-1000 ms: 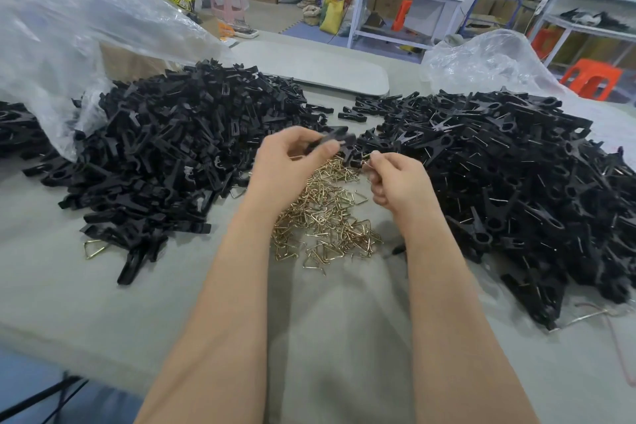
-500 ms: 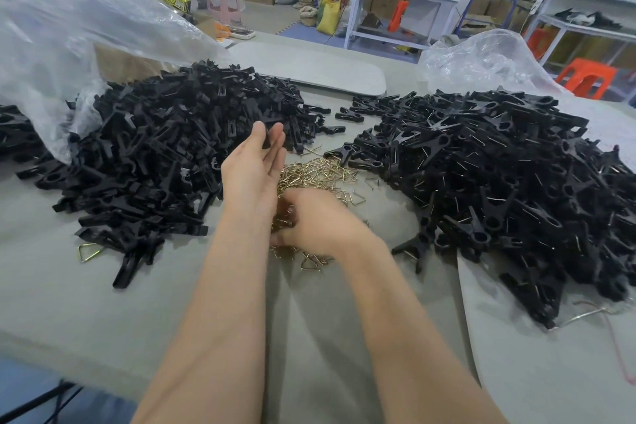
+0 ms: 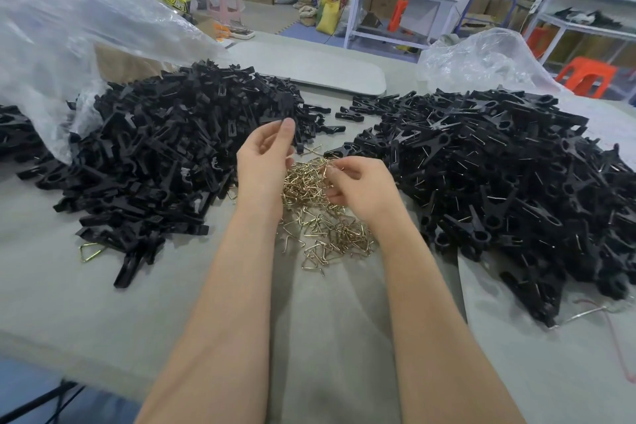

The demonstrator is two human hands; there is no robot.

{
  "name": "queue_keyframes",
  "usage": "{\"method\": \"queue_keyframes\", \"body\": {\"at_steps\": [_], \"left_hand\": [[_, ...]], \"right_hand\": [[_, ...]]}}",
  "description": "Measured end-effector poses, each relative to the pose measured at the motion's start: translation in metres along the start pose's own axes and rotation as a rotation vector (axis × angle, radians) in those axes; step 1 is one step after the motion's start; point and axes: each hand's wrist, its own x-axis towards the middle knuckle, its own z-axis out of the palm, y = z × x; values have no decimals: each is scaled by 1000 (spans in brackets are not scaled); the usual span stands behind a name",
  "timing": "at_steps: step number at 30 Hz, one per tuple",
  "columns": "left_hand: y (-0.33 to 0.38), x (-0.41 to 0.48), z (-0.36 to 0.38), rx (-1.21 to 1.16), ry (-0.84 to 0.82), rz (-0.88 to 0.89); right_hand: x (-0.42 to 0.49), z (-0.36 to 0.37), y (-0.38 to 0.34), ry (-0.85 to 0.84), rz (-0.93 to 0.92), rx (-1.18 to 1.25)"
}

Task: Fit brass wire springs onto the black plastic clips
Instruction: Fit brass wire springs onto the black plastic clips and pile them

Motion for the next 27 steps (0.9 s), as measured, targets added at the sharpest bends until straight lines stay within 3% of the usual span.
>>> {"method": "queue_keyframes", "body": {"at_steps": [4,7,11,15,17,22,27], "left_hand": [[-1,-1,1,16,-20,-43],[0,-2,1,26,-51,-108],[-2,-4,2,119,-255,-144],[-3,-9,6,177,-492,-162],[-4,-11,8,204,-524,-139],[-8,-11,9,380,-437,-38],[-7,-6,6,436,-321,24]], "right_hand": [[2,0,1,33,18,98],[1,-1,-2,60,46,368],[3,0,-2,169,61,522],[7,1,4,358,-52,150],[4,4,3,374,-118,-30],[-1,8,1,339,-110,-191],[-1,11,-1,259,-221,-408]]}}
